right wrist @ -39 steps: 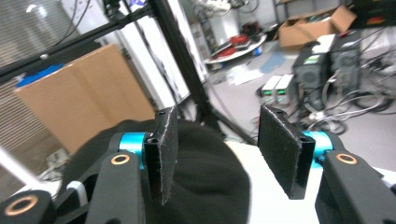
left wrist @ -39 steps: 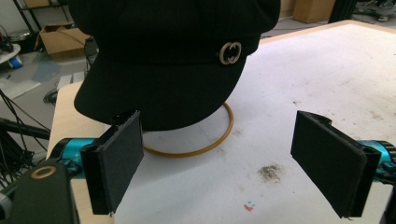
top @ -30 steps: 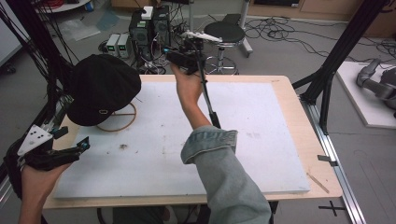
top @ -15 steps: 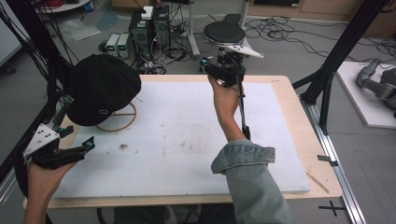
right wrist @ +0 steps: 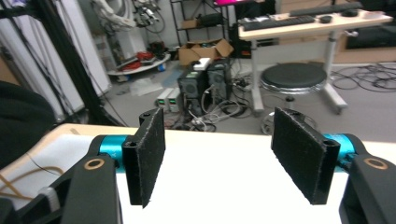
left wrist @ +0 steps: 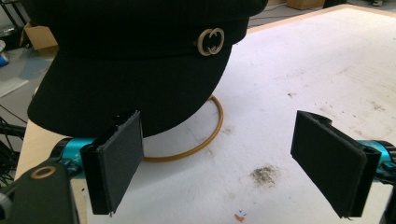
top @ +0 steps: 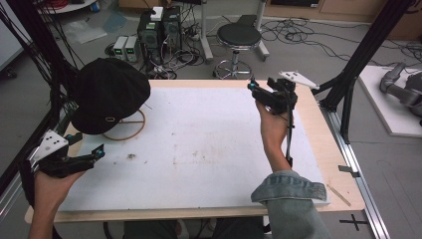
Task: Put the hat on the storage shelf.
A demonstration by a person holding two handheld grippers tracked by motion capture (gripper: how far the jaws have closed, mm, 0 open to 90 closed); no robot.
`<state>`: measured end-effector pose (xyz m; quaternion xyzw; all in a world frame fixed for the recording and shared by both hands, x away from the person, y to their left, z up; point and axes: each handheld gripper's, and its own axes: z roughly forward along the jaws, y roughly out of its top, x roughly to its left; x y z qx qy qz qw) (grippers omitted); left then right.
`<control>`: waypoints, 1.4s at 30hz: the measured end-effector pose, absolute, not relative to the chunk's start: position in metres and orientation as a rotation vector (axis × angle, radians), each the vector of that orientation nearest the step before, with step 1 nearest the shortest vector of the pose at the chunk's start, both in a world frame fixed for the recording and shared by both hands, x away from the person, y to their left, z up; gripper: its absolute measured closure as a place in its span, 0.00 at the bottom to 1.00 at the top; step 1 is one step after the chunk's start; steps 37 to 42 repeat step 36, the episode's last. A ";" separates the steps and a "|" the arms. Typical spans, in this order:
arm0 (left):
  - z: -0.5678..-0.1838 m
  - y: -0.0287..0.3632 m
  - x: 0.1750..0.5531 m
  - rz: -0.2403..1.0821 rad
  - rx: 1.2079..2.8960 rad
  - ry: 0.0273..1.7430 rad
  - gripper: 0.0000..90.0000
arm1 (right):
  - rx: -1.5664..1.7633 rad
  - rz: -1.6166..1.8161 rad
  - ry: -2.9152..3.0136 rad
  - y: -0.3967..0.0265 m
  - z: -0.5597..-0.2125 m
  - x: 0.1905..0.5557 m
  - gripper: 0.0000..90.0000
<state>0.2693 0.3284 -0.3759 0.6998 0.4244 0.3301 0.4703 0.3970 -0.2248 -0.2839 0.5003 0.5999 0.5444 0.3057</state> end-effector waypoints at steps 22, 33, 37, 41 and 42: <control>-0.381 0.321 0.274 0.806 1.732 1.038 0.19 | 1.390 1.309 1.553 -0.296 -0.370 0.336 0.32; -0.384 0.319 0.276 0.800 1.737 1.041 0.19 | 1.389 1.274 1.551 -0.305 -0.390 0.324 0.24; -0.385 0.316 0.277 0.798 1.742 1.036 0.19 | 1.384 1.278 1.534 -0.308 -0.389 0.323 0.22; -0.385 0.316 0.277 0.798 1.742 1.036 0.19 | 1.384 1.278 1.534 -0.308 -0.389 0.323 0.22; -0.385 0.316 0.277 0.798 1.742 1.036 0.19 | 1.384 1.278 1.534 -0.308 -0.389 0.323 0.22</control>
